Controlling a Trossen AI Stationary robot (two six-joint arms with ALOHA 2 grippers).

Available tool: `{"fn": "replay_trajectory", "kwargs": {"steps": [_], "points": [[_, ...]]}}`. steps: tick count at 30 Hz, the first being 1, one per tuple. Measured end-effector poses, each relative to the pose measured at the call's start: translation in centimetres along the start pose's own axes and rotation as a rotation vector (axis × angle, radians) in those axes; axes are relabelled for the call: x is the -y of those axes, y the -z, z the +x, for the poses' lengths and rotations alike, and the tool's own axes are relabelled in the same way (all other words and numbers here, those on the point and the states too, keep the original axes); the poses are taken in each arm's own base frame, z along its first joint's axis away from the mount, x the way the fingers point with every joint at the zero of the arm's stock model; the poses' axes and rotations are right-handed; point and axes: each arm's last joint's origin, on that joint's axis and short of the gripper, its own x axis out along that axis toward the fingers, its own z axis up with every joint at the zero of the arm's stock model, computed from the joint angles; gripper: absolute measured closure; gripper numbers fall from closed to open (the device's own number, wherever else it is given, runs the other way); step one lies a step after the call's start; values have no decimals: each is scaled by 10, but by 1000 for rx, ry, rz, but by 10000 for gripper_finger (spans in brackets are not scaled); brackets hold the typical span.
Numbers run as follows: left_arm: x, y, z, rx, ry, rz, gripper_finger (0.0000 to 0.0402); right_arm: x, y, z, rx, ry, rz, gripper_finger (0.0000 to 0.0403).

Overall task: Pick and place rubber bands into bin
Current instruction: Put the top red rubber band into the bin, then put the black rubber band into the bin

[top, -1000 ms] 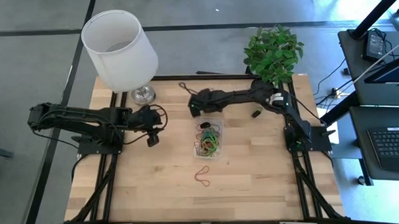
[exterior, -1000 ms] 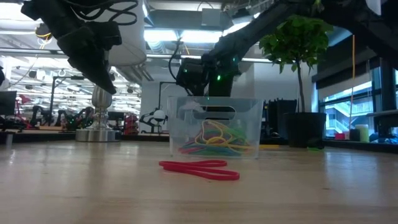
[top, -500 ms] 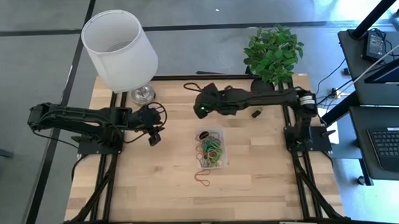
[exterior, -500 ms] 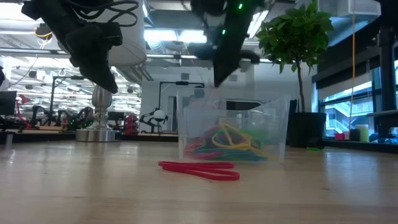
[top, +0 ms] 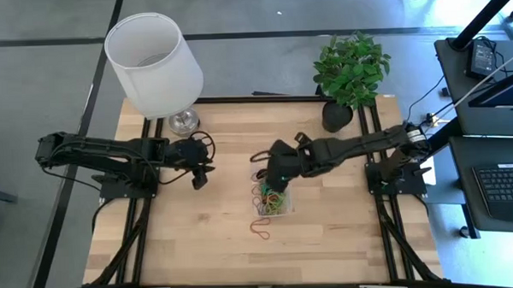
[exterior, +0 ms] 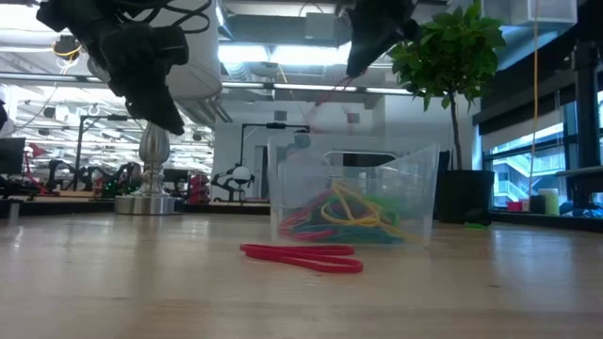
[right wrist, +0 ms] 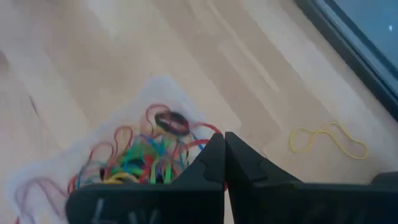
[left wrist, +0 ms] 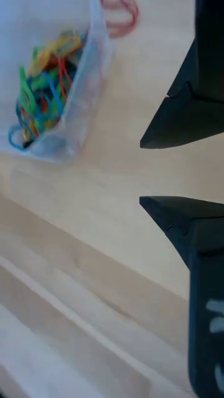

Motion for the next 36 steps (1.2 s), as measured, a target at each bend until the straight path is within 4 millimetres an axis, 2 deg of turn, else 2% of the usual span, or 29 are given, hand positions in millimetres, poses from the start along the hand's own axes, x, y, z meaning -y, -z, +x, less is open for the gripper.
{"fn": "replay_trajectory", "kwargs": {"steps": [3,7,14,17,23,31,36], "points": [[2,-3,0,34,26,-32,274,-8,8,-2,-16,3,-61,401],[7,-7,-1,84,51,-59,274,-19,20,9,-52,-44,-110,402],[17,-8,-3,115,98,-38,274,-30,56,59,-149,-264,-88,402],[19,-8,-3,129,107,-44,274,-33,66,72,-142,-344,-70,398],[21,-10,-4,142,121,-91,274,-35,66,72,-140,-381,-70,359],[20,-10,-4,142,121,-95,274,-27,61,64,-133,-384,-56,274],[20,-10,-4,145,114,-96,274,-18,56,49,-102,-400,-44,231]]}}
